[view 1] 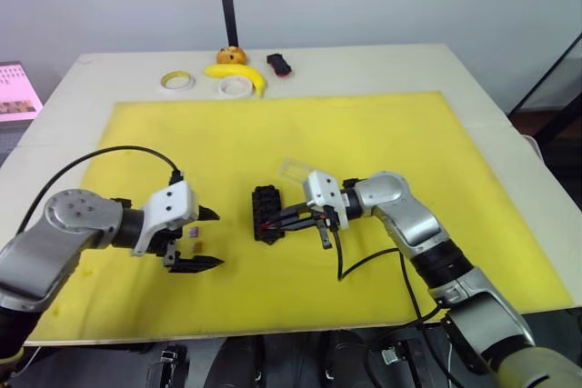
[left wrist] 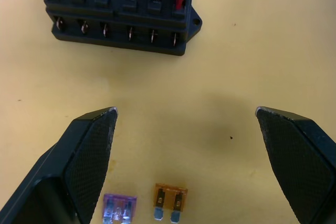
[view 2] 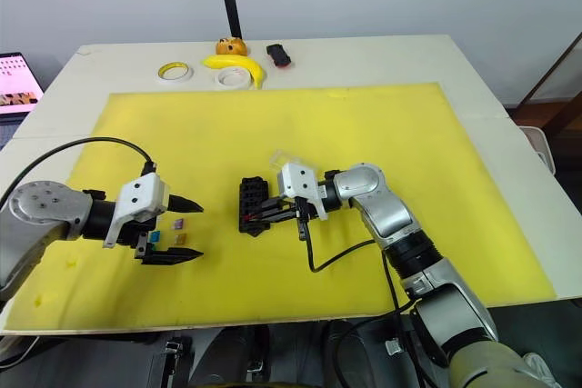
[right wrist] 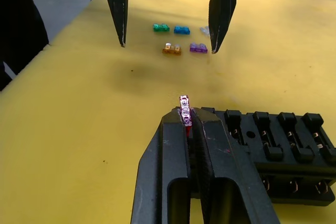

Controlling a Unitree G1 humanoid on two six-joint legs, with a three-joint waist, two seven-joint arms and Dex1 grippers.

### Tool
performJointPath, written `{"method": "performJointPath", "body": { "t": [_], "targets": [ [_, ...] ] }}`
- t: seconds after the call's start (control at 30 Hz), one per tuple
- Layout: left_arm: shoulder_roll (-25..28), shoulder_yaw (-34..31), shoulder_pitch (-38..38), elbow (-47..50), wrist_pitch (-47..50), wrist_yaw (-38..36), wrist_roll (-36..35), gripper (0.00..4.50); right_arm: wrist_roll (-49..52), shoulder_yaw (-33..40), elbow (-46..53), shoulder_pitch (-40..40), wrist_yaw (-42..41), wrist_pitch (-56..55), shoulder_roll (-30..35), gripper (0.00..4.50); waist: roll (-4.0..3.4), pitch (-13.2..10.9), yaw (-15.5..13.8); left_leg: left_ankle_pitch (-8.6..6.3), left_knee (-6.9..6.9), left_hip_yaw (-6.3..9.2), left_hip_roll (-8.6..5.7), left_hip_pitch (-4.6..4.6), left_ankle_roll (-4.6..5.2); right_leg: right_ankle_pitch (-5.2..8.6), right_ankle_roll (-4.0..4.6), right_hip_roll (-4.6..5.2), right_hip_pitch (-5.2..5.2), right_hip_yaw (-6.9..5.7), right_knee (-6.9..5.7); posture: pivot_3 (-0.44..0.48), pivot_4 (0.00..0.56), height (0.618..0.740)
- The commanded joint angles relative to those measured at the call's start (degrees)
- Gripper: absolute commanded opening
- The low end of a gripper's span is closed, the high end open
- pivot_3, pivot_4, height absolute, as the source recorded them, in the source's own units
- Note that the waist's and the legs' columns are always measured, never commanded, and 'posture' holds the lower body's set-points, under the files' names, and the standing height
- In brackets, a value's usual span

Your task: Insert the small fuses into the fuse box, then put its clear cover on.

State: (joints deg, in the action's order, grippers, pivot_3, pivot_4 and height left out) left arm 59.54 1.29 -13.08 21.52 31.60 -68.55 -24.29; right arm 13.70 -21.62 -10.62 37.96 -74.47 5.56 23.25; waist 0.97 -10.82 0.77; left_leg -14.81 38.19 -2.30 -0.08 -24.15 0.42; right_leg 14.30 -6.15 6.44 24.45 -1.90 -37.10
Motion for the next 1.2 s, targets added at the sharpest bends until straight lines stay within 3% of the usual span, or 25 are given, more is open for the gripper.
{"method": "performJointPath", "body": {
  "t": [0.03, 0.27, 0.8, 1.2],
  "targets": [
    [-0.1, -0.5, -1.0, 0.7, -1.3, 0.1, 0.3, 4.43, -0.7, 0.1, 0.1, -0.8, -0.9, -0.3, 0.5, 0.0, 0.0, 0.0, 0.0, 0.0, 0.0, 0.0, 0.0, 0.0, 0.0, 0.0, 0.0, 0.0, -0.01, 0.0, 0.0, 0.0, 0.15, 0.74],
    [-0.2, -0.3, -1.2, 0.6, -1.6, 0.4, 0.6, 4.43, 1.1, 1.1, 2.7, 0.5, -1.7, 4.0, 1.0, 0.0, 0.0, 0.0, 0.0, 0.0, 0.0, 0.0, 0.0, 0.02, 0.0, 0.0, 0.0, 0.0, -0.02, 0.0, 0.0, 0.0, 0.15, 0.74],
    [-1.7, 0.6, -1.4, 1.1, -1.9, 1.3, 1.8, 4.43, -7.2, -2.6, 3.8, 2.2, 1.9, 3.7, 1.4, 0.0, 0.0, 0.0, 0.0, 0.01, 0.01, 0.0, -0.03, 0.11, -0.03, 0.0, 0.0, -0.02, -0.08, 0.0, -0.05, 0.0, 0.15, 0.74],
    [-2.1, 0.5, -0.2, 2.3, -1.7, 3.0, 1.7, 4.43, -9.4, -4.3, 12.8, 5.1, 1.2, 10.5, 3.3, 0.0, 0.0, 0.0, 0.0, 0.02, 0.01, 0.0, 0.01, 0.16, -0.03, 0.0, 0.0, -0.03, -0.11, 0.01, -0.08, 0.0, 0.15, 0.74]
  ]
}}
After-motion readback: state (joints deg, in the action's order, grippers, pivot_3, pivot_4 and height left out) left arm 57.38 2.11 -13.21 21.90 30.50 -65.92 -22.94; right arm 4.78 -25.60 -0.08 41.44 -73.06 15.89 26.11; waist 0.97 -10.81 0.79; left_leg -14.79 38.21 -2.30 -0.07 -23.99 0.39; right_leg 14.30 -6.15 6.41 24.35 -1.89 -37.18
